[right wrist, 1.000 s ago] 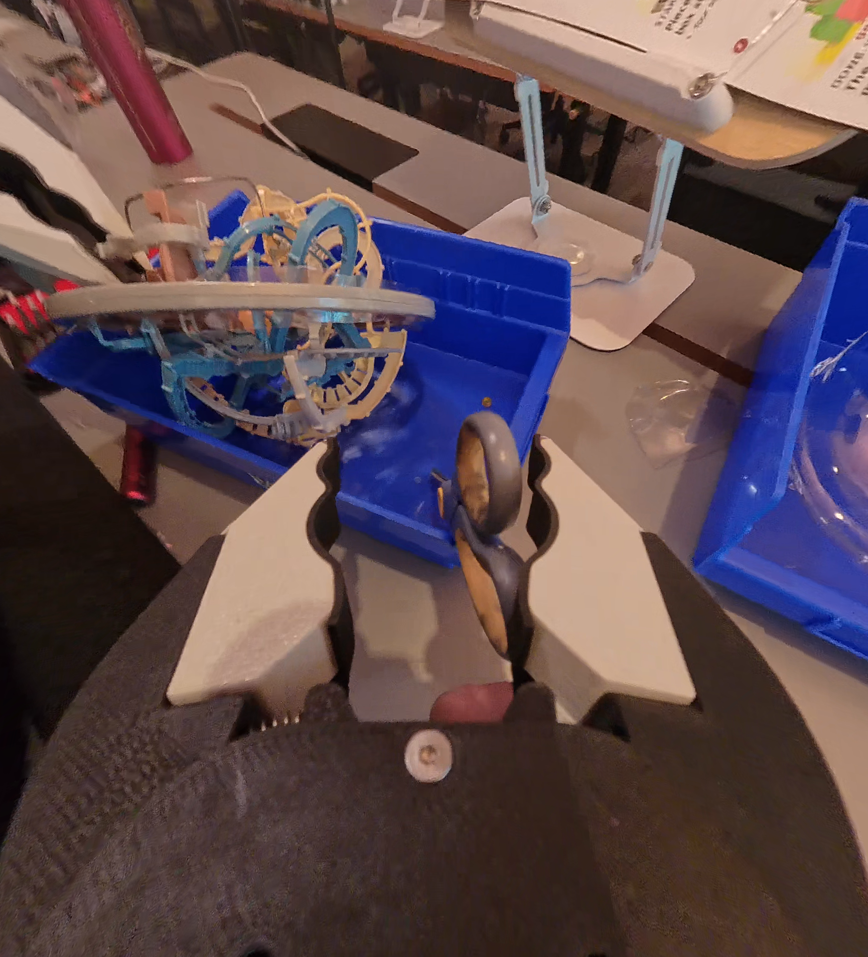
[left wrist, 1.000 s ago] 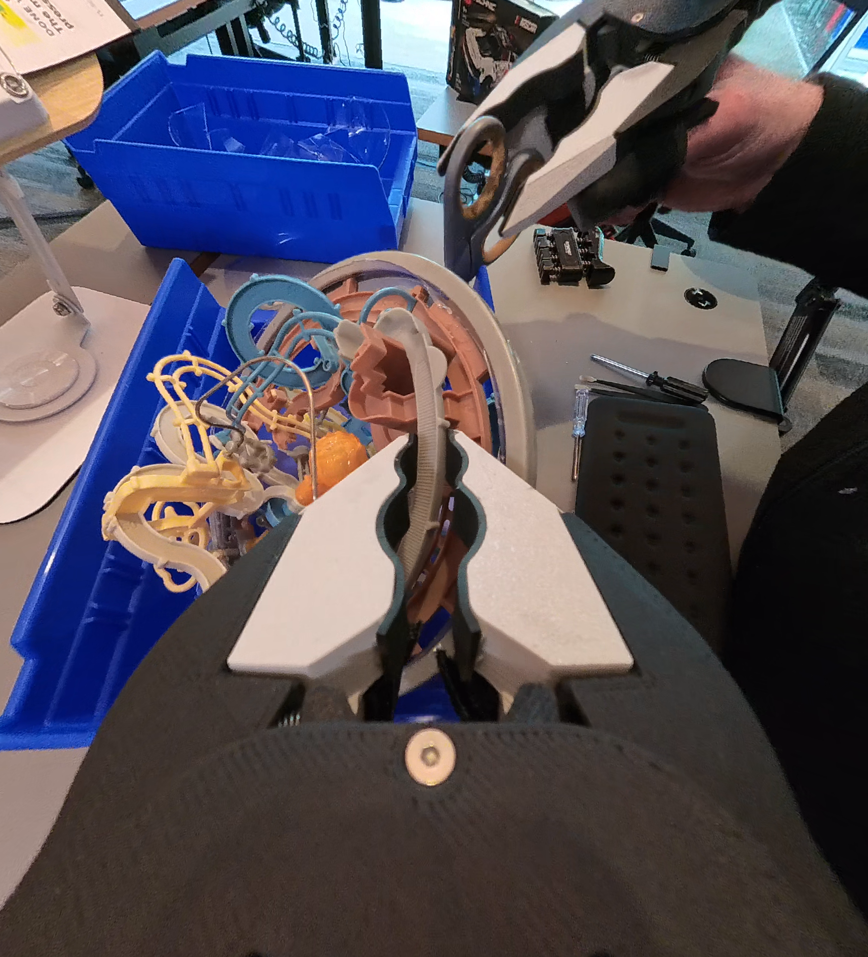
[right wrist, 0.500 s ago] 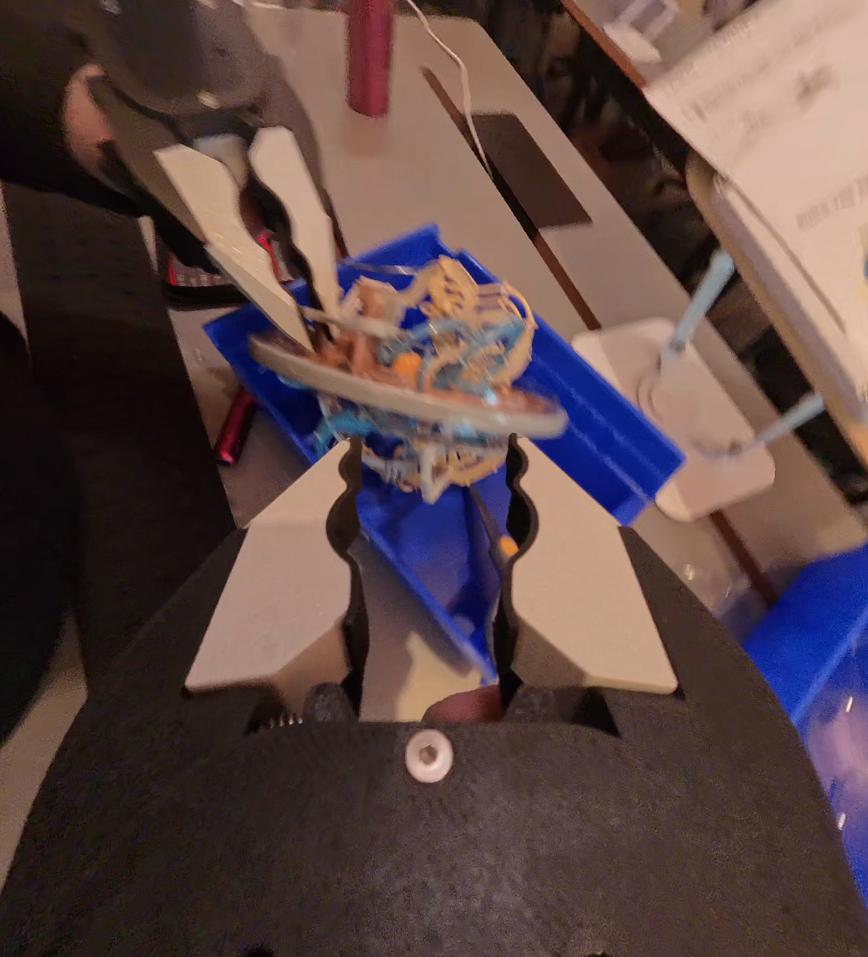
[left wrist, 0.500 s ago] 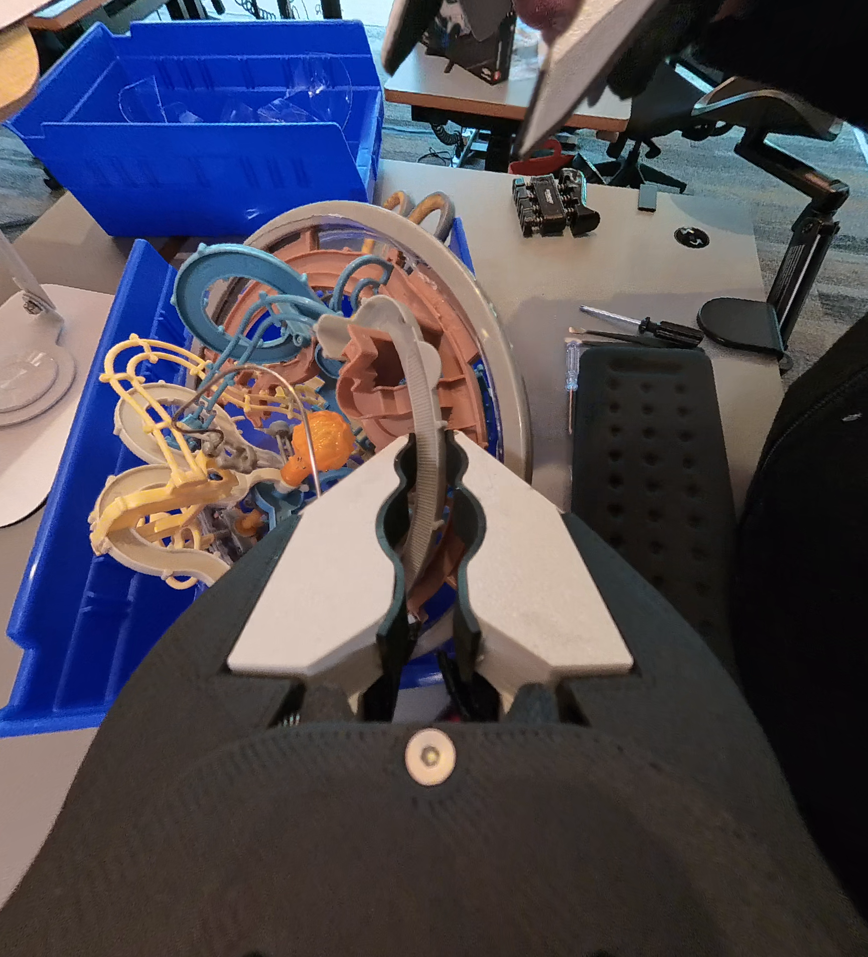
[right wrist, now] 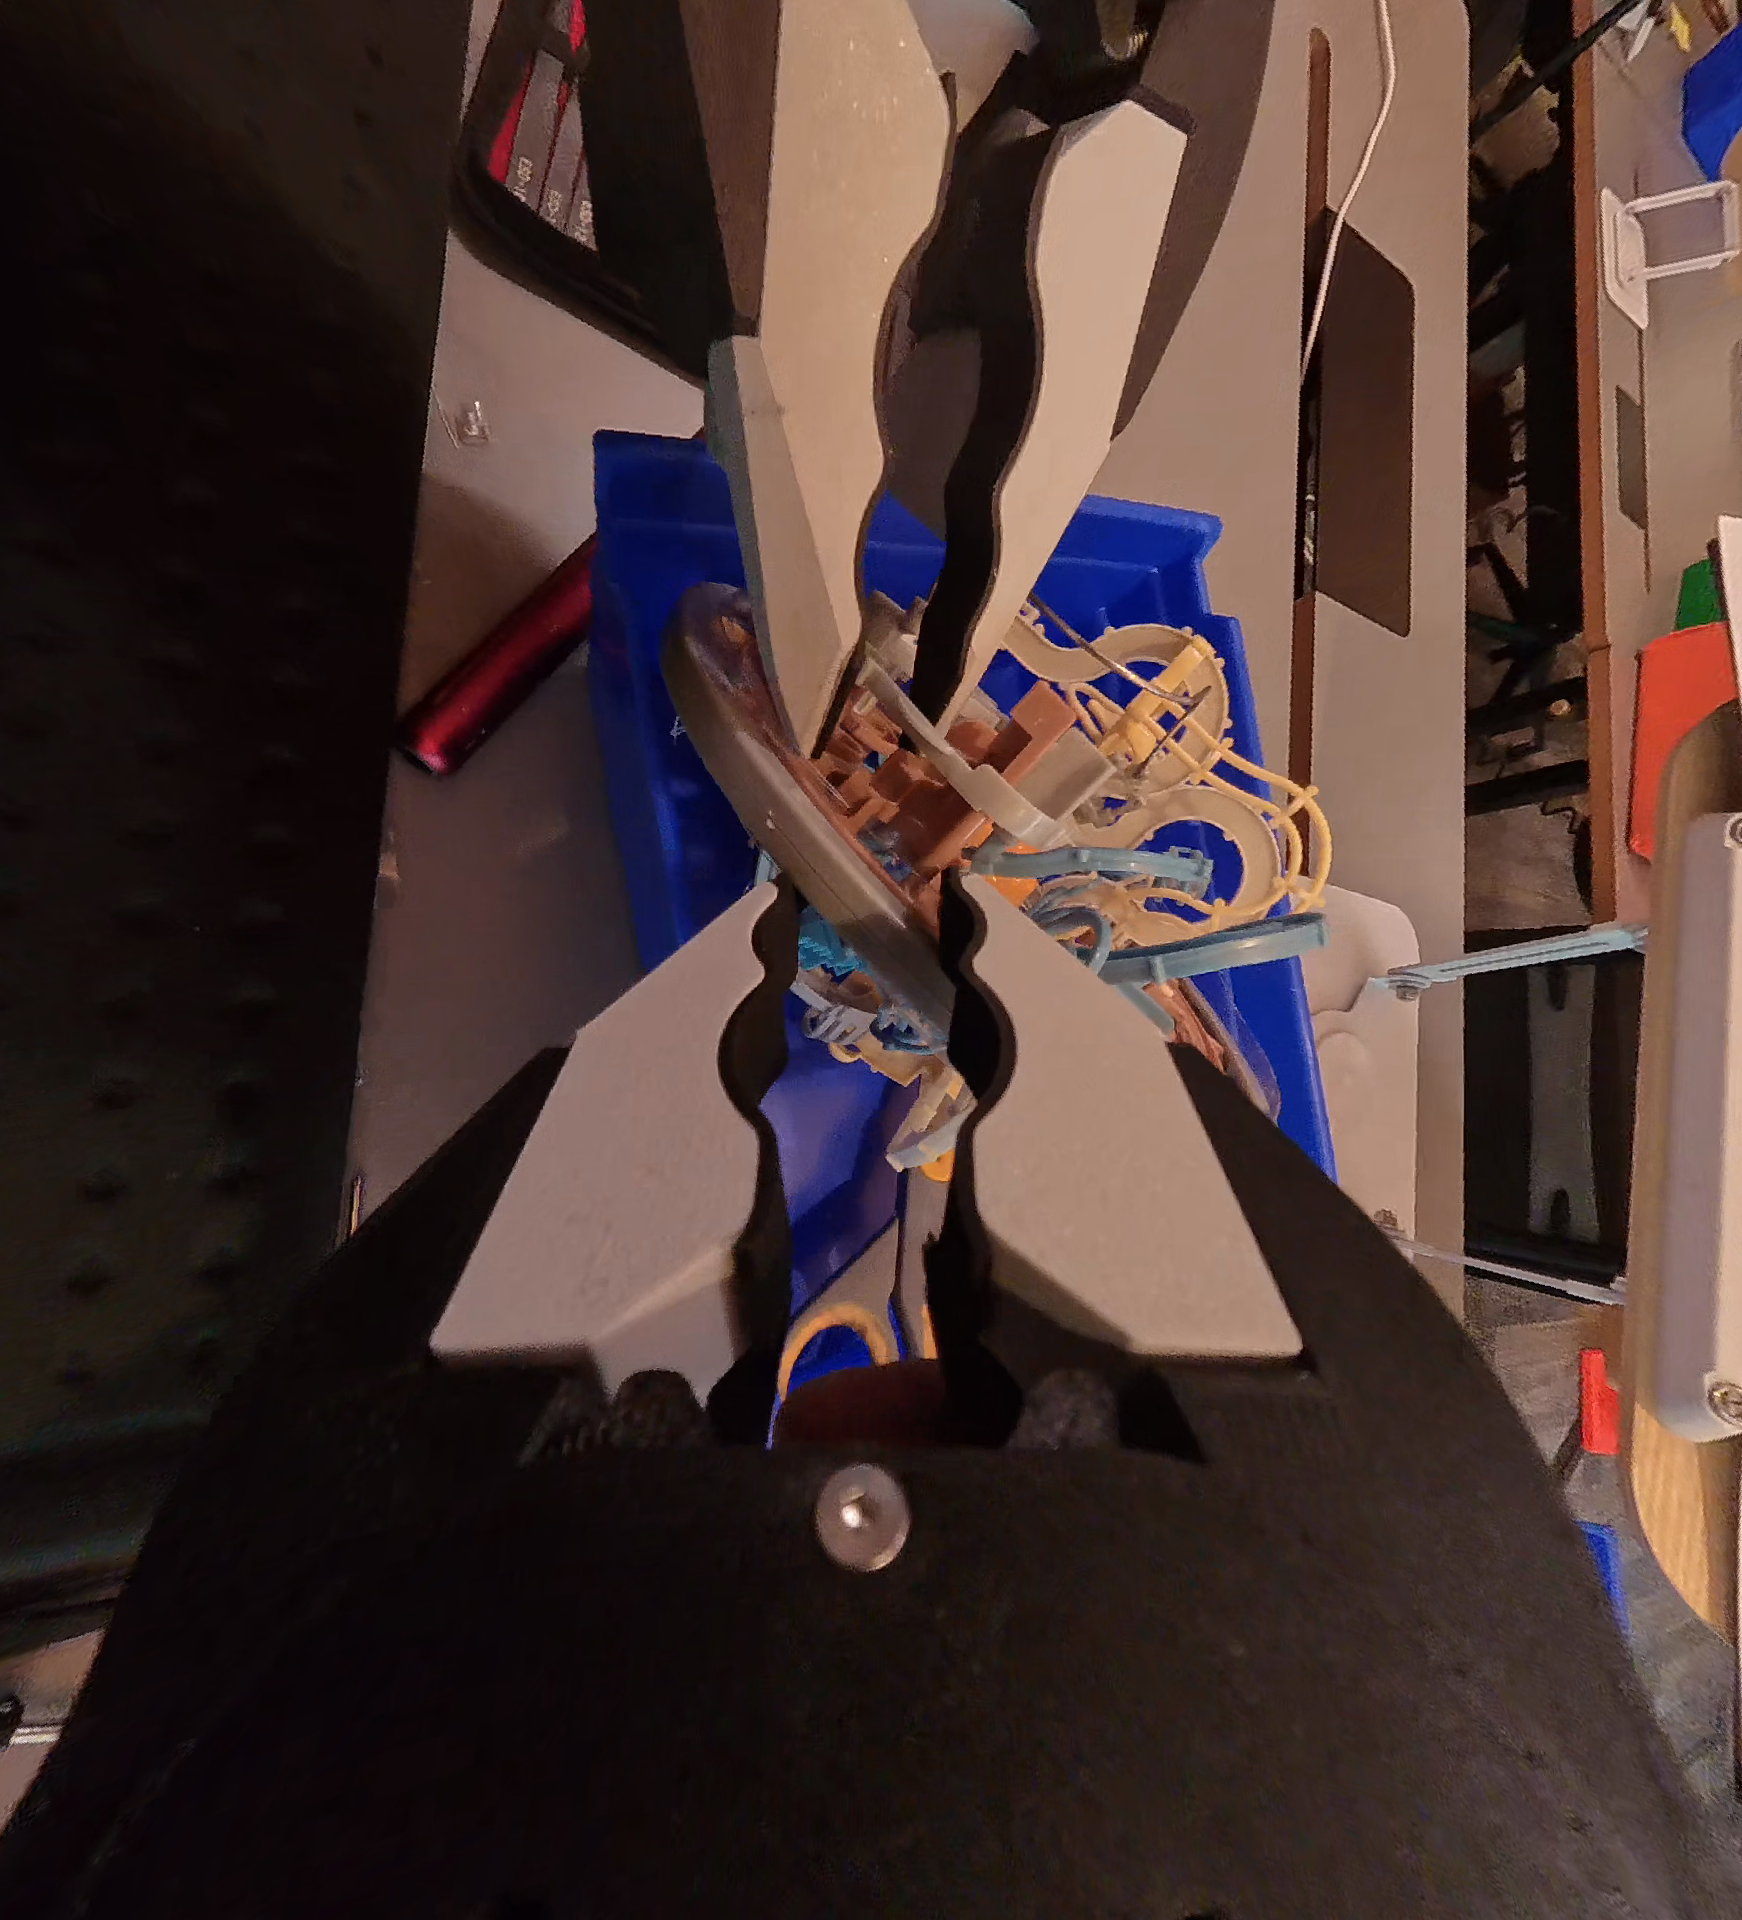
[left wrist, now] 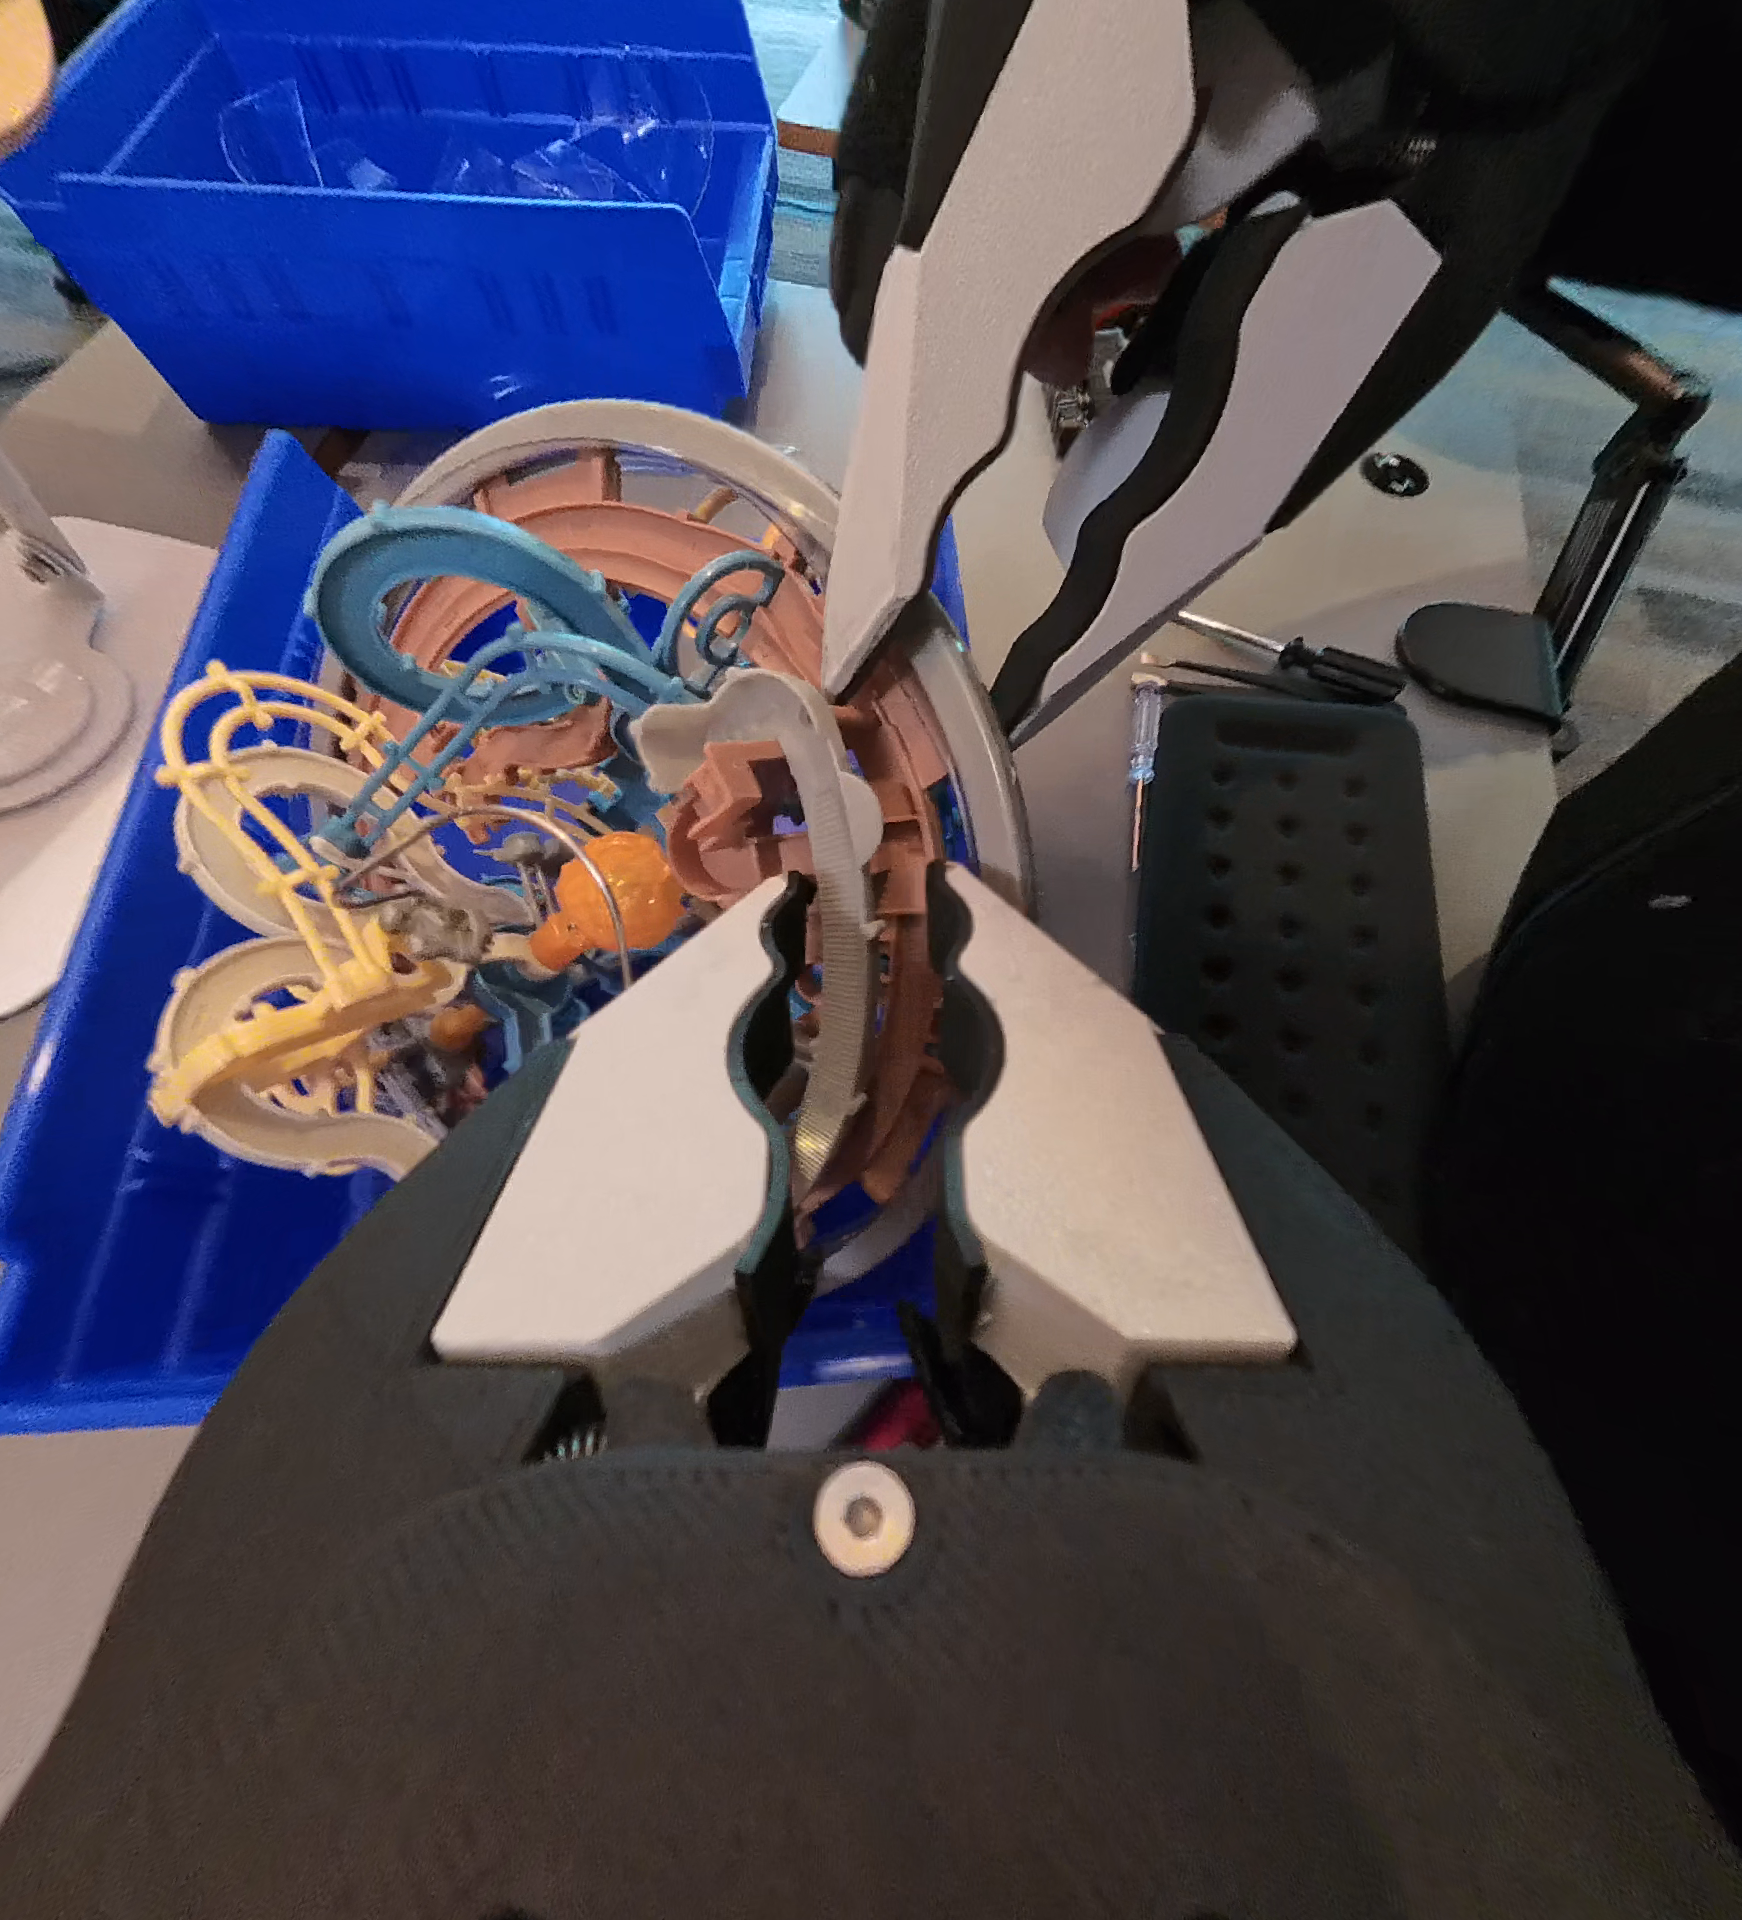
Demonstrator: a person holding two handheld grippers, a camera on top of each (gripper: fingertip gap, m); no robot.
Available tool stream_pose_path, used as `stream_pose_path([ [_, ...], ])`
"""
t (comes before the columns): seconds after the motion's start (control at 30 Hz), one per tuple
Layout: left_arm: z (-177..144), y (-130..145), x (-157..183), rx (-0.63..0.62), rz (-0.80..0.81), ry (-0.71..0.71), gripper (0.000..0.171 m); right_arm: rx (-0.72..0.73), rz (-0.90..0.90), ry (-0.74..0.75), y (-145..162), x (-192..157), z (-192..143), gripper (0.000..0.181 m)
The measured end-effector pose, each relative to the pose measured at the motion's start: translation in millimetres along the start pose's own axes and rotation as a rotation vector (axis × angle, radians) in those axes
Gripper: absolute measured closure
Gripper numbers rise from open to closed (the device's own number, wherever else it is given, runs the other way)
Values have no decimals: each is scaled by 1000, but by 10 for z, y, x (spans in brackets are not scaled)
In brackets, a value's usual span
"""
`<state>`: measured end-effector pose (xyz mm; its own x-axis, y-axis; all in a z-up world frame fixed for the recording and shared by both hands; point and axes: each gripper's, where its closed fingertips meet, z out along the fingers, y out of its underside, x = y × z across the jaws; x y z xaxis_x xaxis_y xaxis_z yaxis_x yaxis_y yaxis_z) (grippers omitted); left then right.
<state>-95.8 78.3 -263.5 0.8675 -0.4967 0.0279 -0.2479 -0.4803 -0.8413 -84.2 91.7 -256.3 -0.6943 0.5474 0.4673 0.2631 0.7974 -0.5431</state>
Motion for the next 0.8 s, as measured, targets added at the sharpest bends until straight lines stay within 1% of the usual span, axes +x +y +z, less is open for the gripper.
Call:
stream_pose_path([
  [0.07, 28, 28, -2, -22, -14, -18, 154, -17, 0, -27, 13, -36, 18, 157],
  [0.1, 36, 47, -29, -40, 4, -49, 162, -24, 0, -41, 12, -57, 29, 158],
  [0.13, 33, 46, -28, -48, 6, -45, 164, -29, -4, -46, 12, -62, 38, 158],
  [0.33, 30, 38, 7, -45, 1, -26, 166, -72, 7, -115, 34, -104, 50, 159],
  [0.37, 24, 3, 20, -12, -17, -7, 166, -69, 14, -133, 27, -114, 51, 159],
  [0.5, 8, -60, 29, 46, -62, 27, 166, -115, 11, -196, 84, -164, 42, 159],
  [0.57, -75, -185, -18, 137, -129, 58, 166, -158, 9, -221, 168, -183, 40, 158],
  [0.6, -95, -236, -42, 169, -141, 66, 166, -181, -1, -221, 219, -199, 73, 157],
  [0.67, -127, -290, -68, 186, -110, 57, 167, -180, 0, -236, 218, -247, 116, 159],
  [0.7, -174, -311, -110, 220, -140, 60, 166, -178, 8, -227, 212, -216, 104, 160],
  [0.73, -234, -350, -163, 277, -206, 75, 166, -177, 13, -227, 215, -201, 96, 160],
  [0.77, -265, -355, -177, 303, -237, 96, 166, -177, 6, -226, 209, -202, 104, 160],
  [0.8, -277, -356, -181, 309, -225, 92, 166, -179, -2, -226, 196, -212, 111, 161],
])
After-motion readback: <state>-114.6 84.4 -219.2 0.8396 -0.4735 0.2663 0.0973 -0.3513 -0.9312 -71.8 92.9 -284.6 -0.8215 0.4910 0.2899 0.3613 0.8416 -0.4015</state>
